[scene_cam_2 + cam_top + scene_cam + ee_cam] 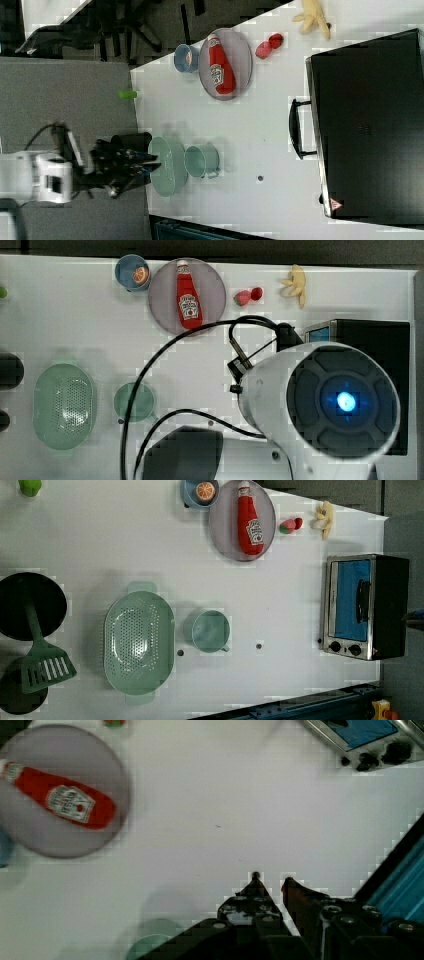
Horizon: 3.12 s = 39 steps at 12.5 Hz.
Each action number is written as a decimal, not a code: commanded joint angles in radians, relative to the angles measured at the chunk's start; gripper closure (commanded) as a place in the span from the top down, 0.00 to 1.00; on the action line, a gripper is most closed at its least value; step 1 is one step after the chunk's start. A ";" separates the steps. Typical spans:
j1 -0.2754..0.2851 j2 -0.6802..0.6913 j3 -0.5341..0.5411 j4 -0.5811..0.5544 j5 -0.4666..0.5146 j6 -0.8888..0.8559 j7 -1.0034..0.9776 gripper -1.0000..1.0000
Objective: Flap open oven.
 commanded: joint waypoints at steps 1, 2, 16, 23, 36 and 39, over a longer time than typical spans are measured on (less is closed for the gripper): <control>-0.010 0.018 -0.067 -0.068 0.002 0.014 -0.053 0.17; -0.012 0.023 -0.087 -0.088 -0.003 0.027 -0.112 0.17; -0.020 0.176 -0.329 -0.317 -0.189 0.616 -1.102 0.17; -0.021 0.331 -0.355 -0.318 -0.188 0.811 -1.109 0.17; 0.051 0.434 -0.228 -0.368 -0.395 0.845 -0.773 0.17; 0.081 0.482 -0.188 -0.367 -0.506 0.837 -0.616 0.17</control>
